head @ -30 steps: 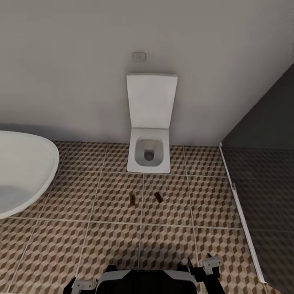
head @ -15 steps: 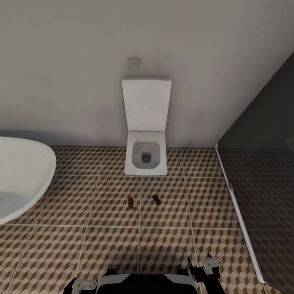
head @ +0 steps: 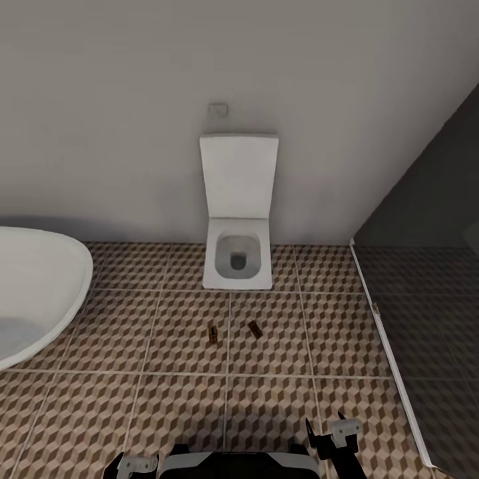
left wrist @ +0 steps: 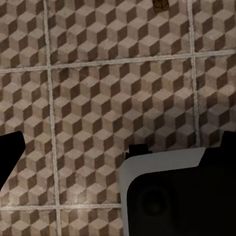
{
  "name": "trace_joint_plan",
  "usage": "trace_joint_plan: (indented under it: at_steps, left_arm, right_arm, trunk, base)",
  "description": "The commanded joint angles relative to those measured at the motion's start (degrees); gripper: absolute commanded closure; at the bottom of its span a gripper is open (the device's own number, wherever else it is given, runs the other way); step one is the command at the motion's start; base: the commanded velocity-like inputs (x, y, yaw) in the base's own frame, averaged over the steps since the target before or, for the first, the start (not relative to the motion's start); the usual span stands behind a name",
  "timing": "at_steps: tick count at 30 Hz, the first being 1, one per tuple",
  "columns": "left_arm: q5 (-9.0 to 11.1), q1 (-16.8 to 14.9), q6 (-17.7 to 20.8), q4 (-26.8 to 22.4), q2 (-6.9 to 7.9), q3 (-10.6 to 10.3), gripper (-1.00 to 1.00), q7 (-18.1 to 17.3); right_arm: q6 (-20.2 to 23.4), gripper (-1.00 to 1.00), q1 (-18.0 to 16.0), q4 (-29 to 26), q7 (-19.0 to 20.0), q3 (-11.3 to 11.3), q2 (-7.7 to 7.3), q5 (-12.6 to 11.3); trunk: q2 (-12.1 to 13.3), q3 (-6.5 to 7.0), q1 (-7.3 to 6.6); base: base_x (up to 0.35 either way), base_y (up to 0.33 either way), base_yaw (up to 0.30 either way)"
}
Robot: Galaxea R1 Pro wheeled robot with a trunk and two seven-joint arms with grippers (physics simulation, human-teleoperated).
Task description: Take the four mousetraps from the cabinet in the bathroom and place them on the bathroom floor. Make sure all four end up on the same floor surface, and ensure that at least two of them are either under or directly next to the same bathroom sink.
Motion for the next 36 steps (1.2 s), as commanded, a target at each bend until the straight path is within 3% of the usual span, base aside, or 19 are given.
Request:
trace_joint_plan:
  at_steps: [1,36]
  left_arm:
    - [0.2,0.0,-0.3,0.2,-0.04,-0.5,-1.0,0.1]
    - [0.2,0.0,-0.2,0.2,-0.12,-0.5,-1.0,0.1]
  right_arm:
    - [-0.2,-1.0,0.0,0.0,-0.1,0.5,0.01,-0.6]
    - [-0.1,-1.0,0.0,0.0,-0.1,0.5,0.41,-0.6]
  trunk:
    - [-0.1,0.03,0.03]
    - [-0.1,3.21,0.03]
  base:
    - [0.0,0.0,0.005]
    - [0.0,0.0,0.043]
